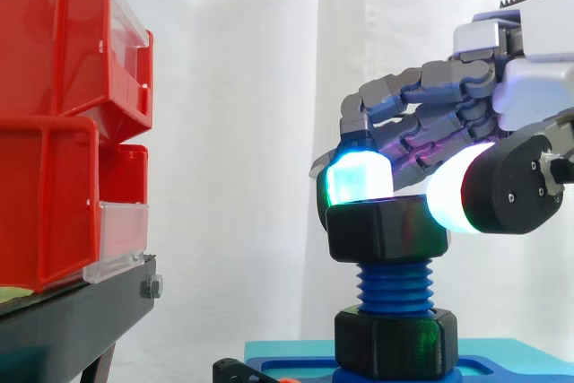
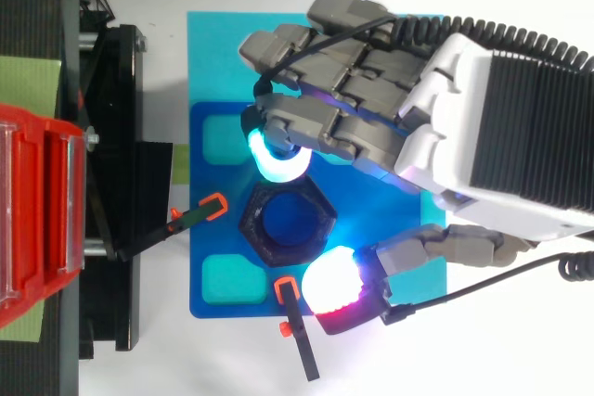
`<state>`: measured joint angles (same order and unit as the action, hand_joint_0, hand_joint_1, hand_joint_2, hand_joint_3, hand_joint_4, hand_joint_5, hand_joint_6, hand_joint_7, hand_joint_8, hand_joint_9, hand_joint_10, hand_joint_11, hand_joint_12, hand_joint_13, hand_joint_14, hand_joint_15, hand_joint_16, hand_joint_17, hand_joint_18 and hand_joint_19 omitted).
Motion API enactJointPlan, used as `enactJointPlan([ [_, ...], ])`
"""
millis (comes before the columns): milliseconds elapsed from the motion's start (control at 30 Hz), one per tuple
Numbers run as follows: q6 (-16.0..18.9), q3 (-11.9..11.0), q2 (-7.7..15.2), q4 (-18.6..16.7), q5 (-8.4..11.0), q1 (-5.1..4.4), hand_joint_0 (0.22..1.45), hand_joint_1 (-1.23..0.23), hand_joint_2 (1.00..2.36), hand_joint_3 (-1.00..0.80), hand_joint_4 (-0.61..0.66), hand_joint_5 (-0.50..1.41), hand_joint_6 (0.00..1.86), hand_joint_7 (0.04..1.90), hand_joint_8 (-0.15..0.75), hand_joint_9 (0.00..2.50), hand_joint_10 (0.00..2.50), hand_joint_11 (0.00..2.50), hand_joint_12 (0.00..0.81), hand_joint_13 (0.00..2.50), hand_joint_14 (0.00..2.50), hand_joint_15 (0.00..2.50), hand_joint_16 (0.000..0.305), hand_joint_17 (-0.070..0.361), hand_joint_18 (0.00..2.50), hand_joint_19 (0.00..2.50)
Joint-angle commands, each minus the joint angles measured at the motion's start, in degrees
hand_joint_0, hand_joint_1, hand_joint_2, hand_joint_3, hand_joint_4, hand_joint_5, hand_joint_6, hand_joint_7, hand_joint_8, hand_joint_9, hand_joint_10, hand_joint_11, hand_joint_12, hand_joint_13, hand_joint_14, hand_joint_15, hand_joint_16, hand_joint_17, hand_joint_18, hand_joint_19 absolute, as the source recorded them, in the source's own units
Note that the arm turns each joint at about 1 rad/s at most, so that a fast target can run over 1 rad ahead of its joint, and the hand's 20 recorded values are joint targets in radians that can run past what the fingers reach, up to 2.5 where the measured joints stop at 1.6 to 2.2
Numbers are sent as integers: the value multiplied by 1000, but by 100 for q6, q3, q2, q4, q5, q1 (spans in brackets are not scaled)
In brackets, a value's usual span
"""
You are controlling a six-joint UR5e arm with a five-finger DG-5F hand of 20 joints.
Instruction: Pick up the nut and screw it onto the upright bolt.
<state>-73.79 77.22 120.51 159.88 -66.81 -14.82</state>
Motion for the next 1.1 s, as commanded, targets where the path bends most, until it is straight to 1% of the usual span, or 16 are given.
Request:
enactJointPlan([
  [0,5,-5,-1,-9,-25,23,560,-669,1000,-500,309,-157,500,1355,330,384,0,0,378,436,0,0,50,112,427,0],
  [100,5,-5,-1,-9,-25,23,560,-670,1000,-500,311,-157,500,1347,330,386,0,0,379,437,0,0,50,112,426,0],
  [267,5,4,-1,8,-43,49,560,-671,1000,-500,312,-158,500,1341,331,387,0,0,379,439,0,0,50,112,428,0],
  [633,-4,4,-1,79,-104,128,559,-684,1000,-500,307,-159,500,1340,332,390,0,0,379,442,0,0,50,112,429,0],
  [933,-4,4,-1,88,-140,128,552,-727,1000,-500,297,-164,501,1313,329,385,0,0,377,435,0,0,50,113,428,0],
  [1067,-4,4,8,88,-140,128,543,-741,1000,-500,298,-171,502,1244,325,376,0,0,380,429,0,0,51,115,423,0],
])
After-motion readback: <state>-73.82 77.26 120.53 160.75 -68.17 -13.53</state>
